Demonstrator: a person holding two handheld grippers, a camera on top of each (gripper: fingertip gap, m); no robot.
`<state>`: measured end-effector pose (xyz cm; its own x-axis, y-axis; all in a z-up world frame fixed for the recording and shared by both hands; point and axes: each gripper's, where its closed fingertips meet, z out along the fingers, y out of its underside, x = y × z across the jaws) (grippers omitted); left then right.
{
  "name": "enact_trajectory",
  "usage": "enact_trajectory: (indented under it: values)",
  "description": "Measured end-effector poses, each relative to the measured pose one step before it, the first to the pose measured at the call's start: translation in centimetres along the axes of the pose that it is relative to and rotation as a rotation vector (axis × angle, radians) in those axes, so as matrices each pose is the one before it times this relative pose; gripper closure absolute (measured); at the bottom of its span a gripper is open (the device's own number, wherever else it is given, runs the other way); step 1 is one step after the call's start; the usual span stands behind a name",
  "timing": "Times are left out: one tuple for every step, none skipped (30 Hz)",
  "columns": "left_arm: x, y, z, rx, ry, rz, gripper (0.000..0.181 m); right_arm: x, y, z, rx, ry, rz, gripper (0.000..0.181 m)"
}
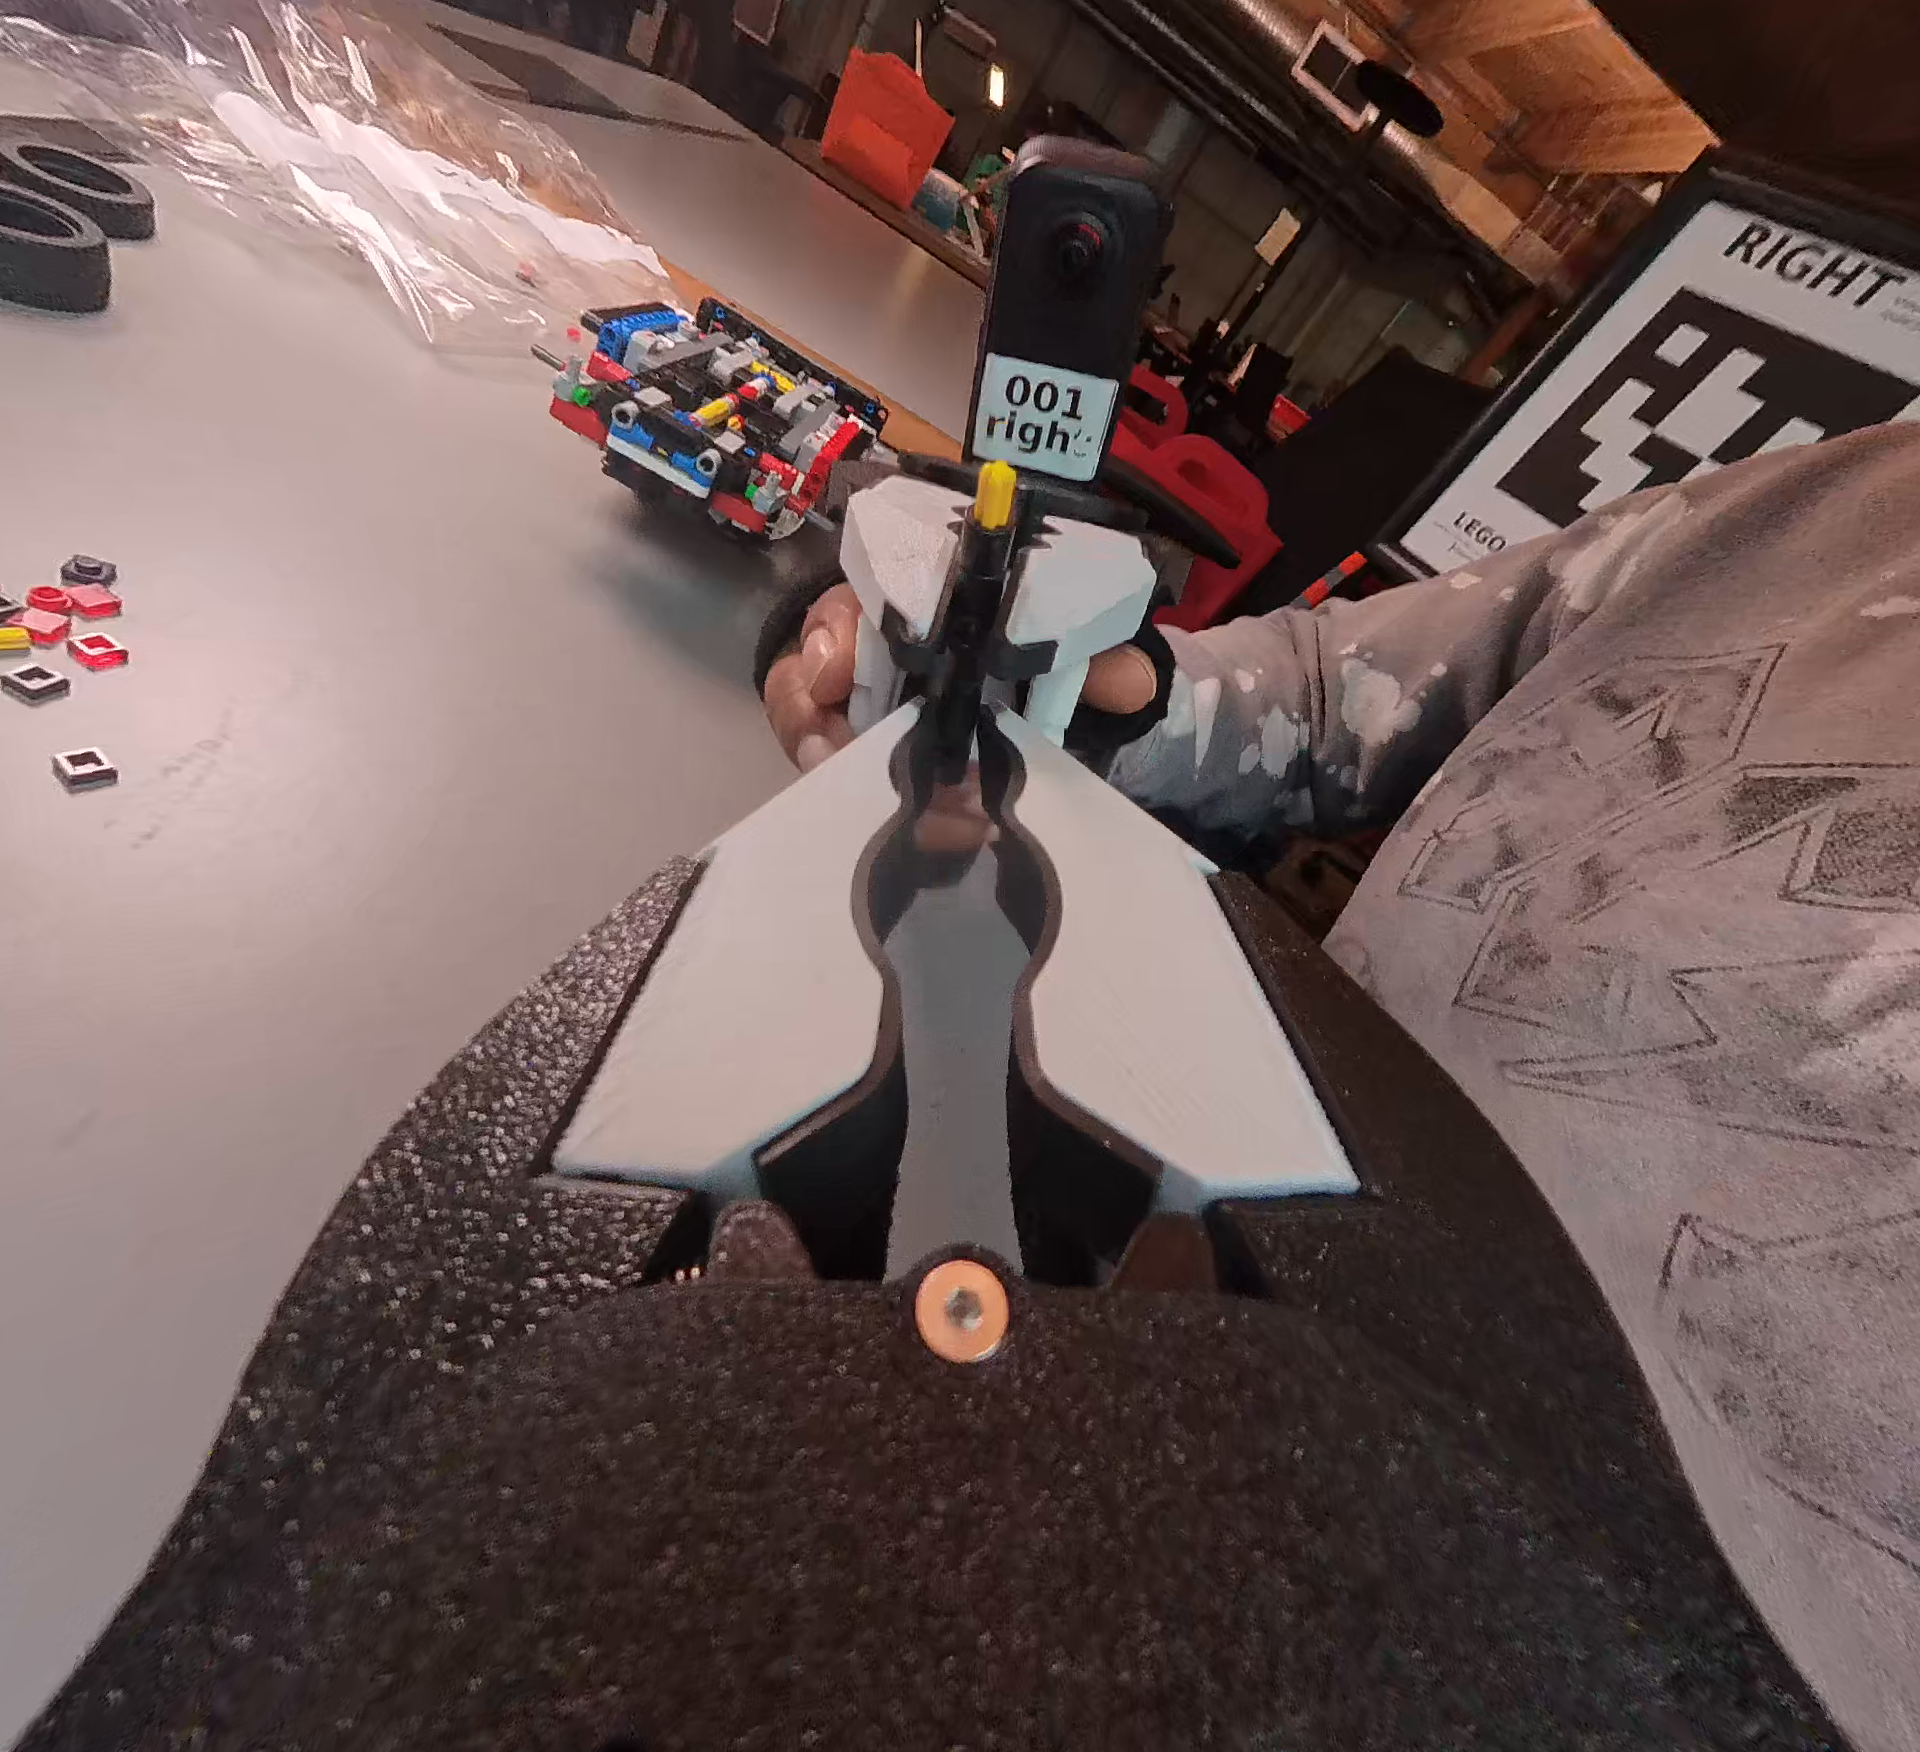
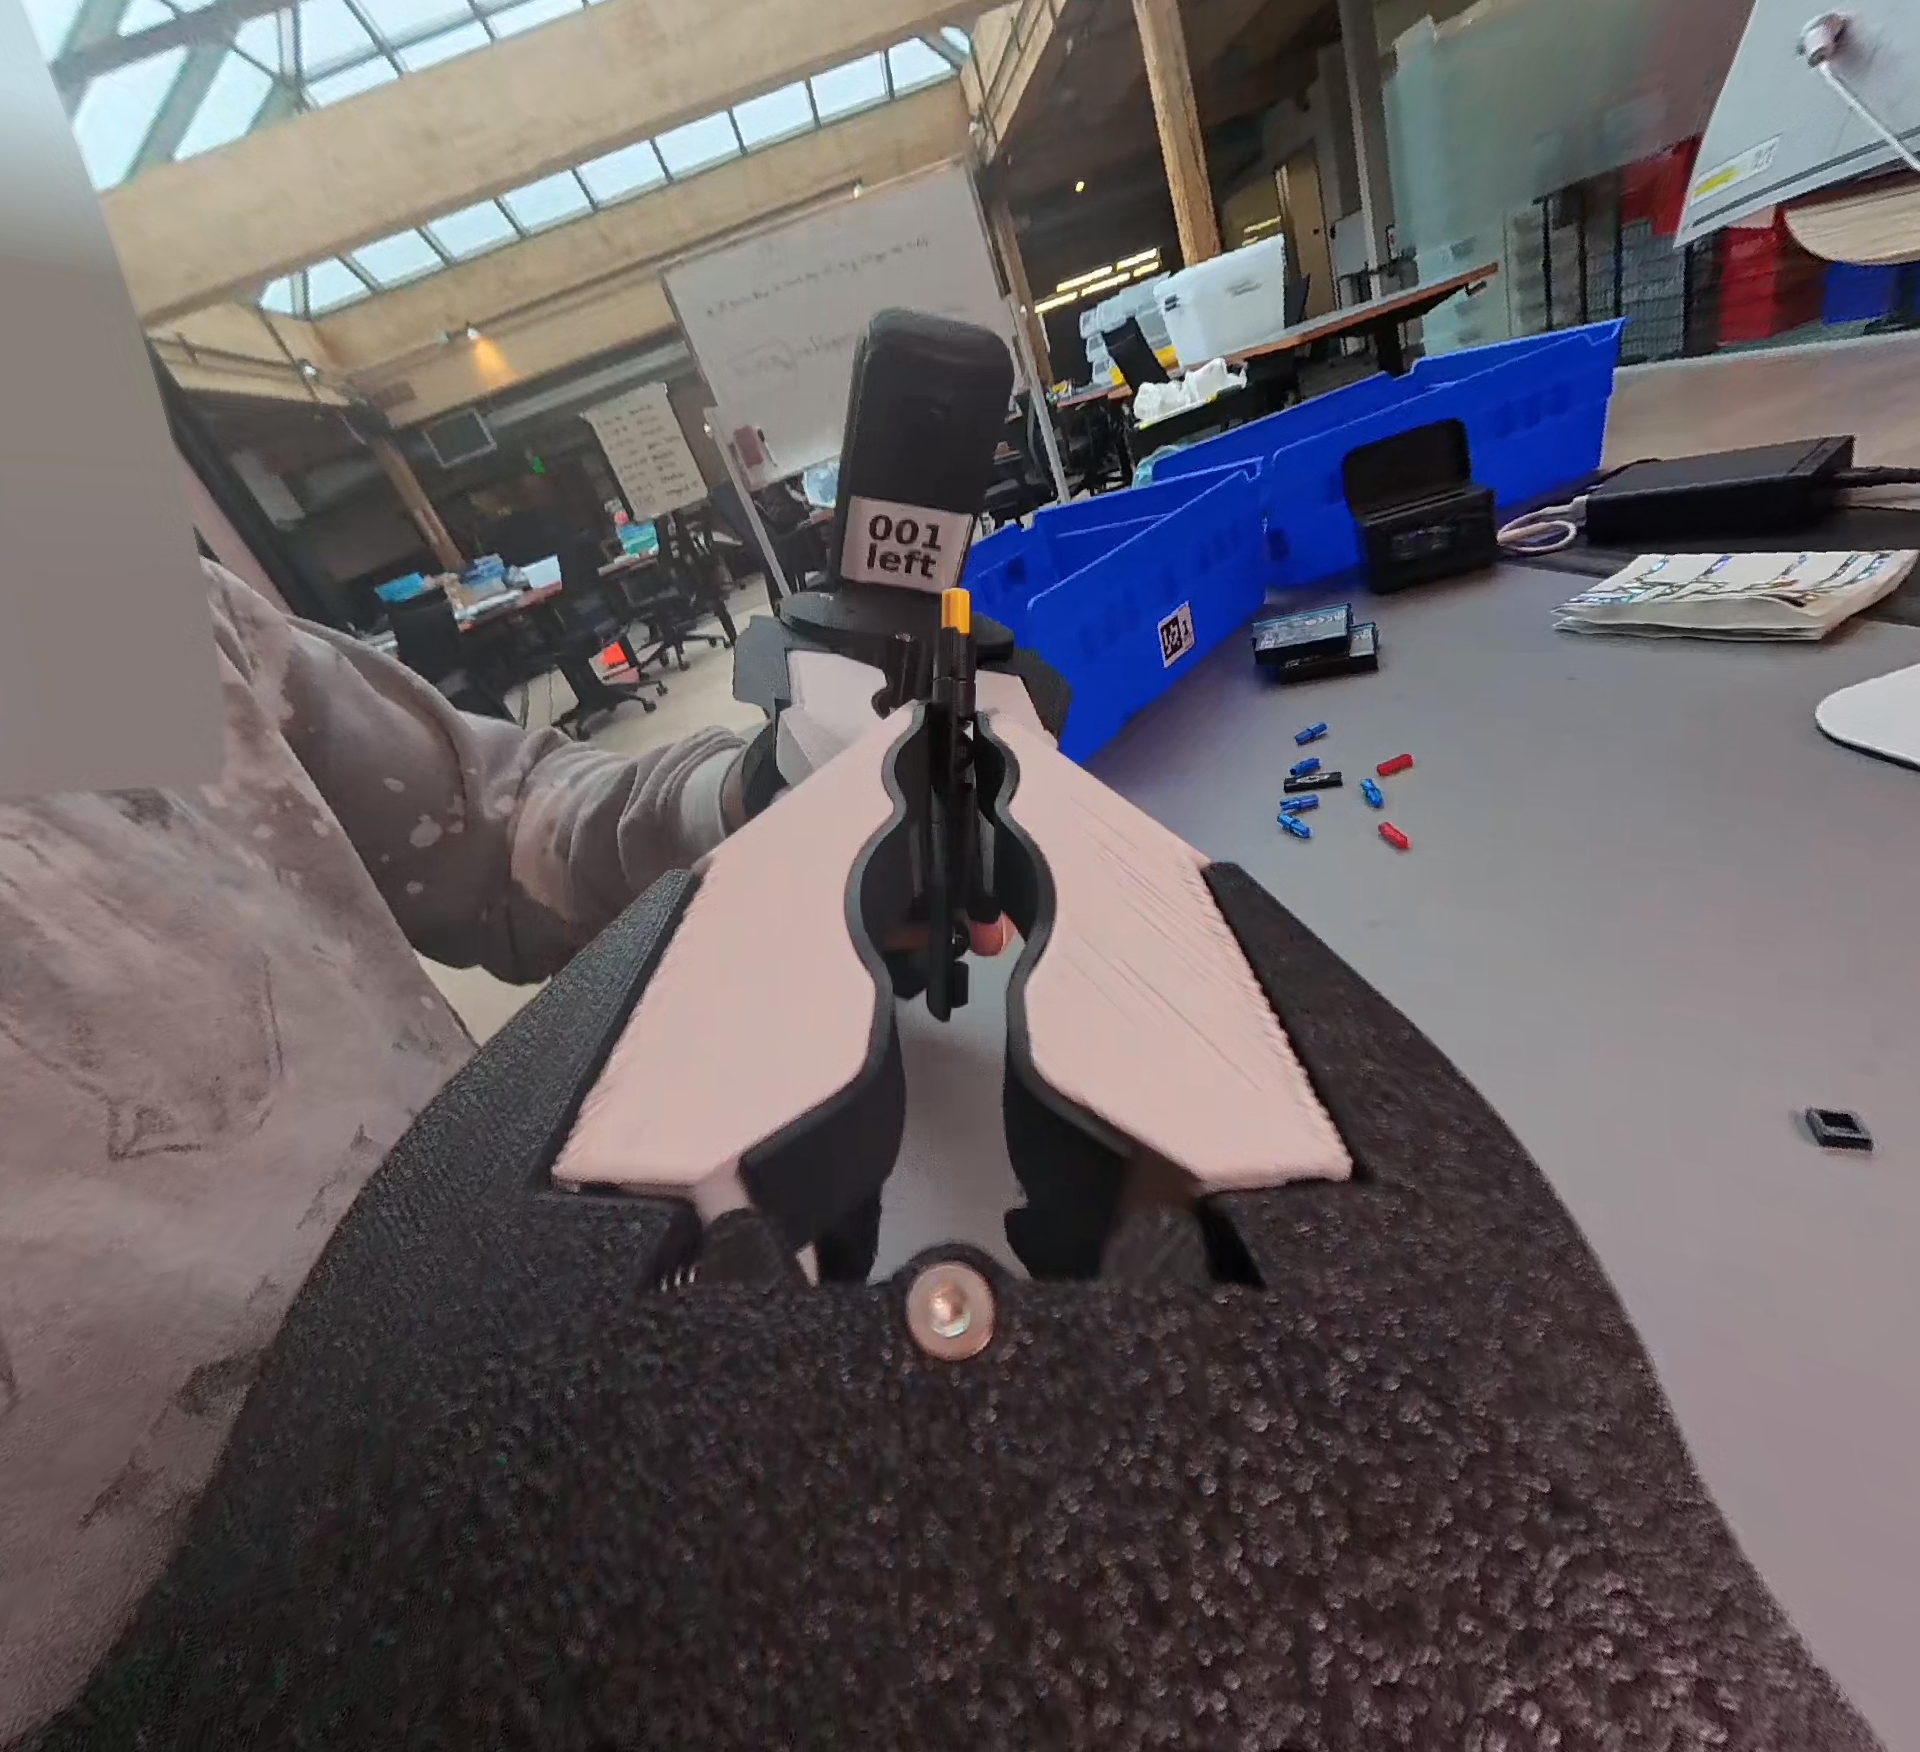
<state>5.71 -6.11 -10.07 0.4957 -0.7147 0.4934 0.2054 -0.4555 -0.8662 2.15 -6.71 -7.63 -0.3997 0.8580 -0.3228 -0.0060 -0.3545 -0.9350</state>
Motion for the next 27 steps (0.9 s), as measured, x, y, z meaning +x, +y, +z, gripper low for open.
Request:
enact_trajectory:
  values:
    - [-0.126,0.306,-0.153,-0.0302,-0.0184,0.0277,0.176,0.08,0.181,-0.088,-0.0202,0.0012,-0.0128,0.173]
    - [-0.155,0.256,-0.213,-0.0271,-0.0184,0.0239,0.176,0.018,0.076,-0.111,-0.0107,-0.0029,-0.0111,0.173]
    - [-0.023,0.317,-0.275,-0.0329,-0.0024,0.0086,0.176,-0.066,0.211,-0.075,-0.02,-0.0097,-0.004,0.172]
    - [-0.058,0.423,-0.263,-0.0357,0.001,0.0023,0.176,-0.048,0.389,-0.017,-0.0296,-0.0085,0.0002,0.172]
    - [-0.235,0.529,-0.199,-0.0344,-0.0142,0.0111,0.176,-0.021,0.338,-0.01,-0.0239,-0.0062,-0.0013,0.173]
    - [-0.301,0.625,-0.119,-0.0361,-0.0231,0.0202,0.176,-0.013,0.242,-0.042,-0.0172,-0.0053,-0.0026,0.173]
    - [-0.178,0.45,-0.087,-0.0237,-0.017,0.0212,0.176,-0.057,0.226,-0.041,-0.0163,-0.0093,-0.0032,0.173]
    - [0.09,0.257,-0.082,-0.0123,0.0012,0.0113,0.176,-0.032,0.087,-0.061,-0.008,-0.0071,-0.0026,0.173]
    - [-0.046,0.073,-0.096,-0.0026,-0.0026,0.0002,0.176,0.013,0.005,-0.047,-0.0016,-0.0015,-0.0016,0.173]
    - [-0.04,0.027,-0.063,-0.0006,-0.0003,-0.0002,0.176,0.048,-0.006,-0.017,0.0009,0.0009,0.0017,0.174]
    - [-0.001,0.109,-0.027,-0.0073,0.0021,0.002,0.176,-0.06,0.077,0.032,-0.0023,-0.0045,0.0036,0.174]
    - [0.035,0.093,0.002,-0.0067,0.0035,0.0045,0.176,-0.105,0.096,0.051,-0.0021,-0.0073,0.0034,0.174]
    - [0.179,0.009,0.041,0.0014,0.0092,0.0067,0.176,-0.166,-0.047,0.028,0.0067,-0.0093,0.0024,0.174]
    - [0.106,-0.153,0.083,0.0141,0.0019,0.0025,0.176,-0.056,-0.126,0.025,0.0122,-0.0025,0.0054,0.174]
    - [0.1,-0.281,0.129,0.0226,0.0006,0.0005,0.171,-0.05,0.088,0.093,-0.0015,-0.0037,0.0047,0.175]
    - [0.154,-0.22,0.154,0.0161,0.0048,-0.0011,0.16,-0.038,0.267,0.149,-0.0107,-0.0017,0.0005,0.174]
    - [0.186,-0.076,0.162,0.0041,0.0076,0.001,0.16,-0.098,0.283,0.184,-0.0103,-0.0031,-0.0037,0.174]
    - [0.15,-0.086,0.123,0.0058,0.0051,0.0045,0.167,-0.207,0.217,0.201,-0.0058,-0.0075,-0.0019,0.174]
    - [0.013,-0.127,0.043,0.011,-0.002,0.0041,0.175,-0.103,0.106,0.144,-0.0003,-0.0027,0.0023,0.174]
    - [-0.002,0.008,-0.038,0.0037,0.0043,-0.0001,0.175,0.028,-0.038,0.017,0.0032,0.0015,0.0006,0.174]
    - [0.107,0.052,-0.068,-0.0029,0.0164,-0.0143,0.176,0.017,0.033,0.011,-0.0032,-0.0005,0.0025,0.174]
    - [-0.012,0.002,-0.052,-0.0008,0.0084,-0.0189,0.176,0.083,-0.063,-0.002,0.0066,0.0067,-0.0028,0.174]
    - [0.1,-0.14,-0.061,0.0086,0.0128,-0.0129,0.176,-0.09,-0.229,-0.006,0.0215,-0.0005,0.0006,0.175]
    - [0.243,-0.186,-0.03,0.0097,0.0206,-0.0126,0.176,-0.197,-0.239,0.006,0.0204,-0.0104,0.0109,0.174]
    - [0.23,-0.25,-0.019,0.0137,0.0175,-0.0158,0.176,-0.103,-0.329,-0.038,0.0255,-0.0084,0.0149,0.175]
    - [0.099,-0.302,-0.025,0.0176,0.0089,-0.0114,0.176,-0.028,-0.34,-0.024,0.0249,-0.0063,0.0181,0.175]
    - [0.071,-0.181,-0.026,0.0084,0.0079,-0.0072,0.176,-0.029,-0.153,0.026,0.0146,-0.0068,0.0162,0.175]
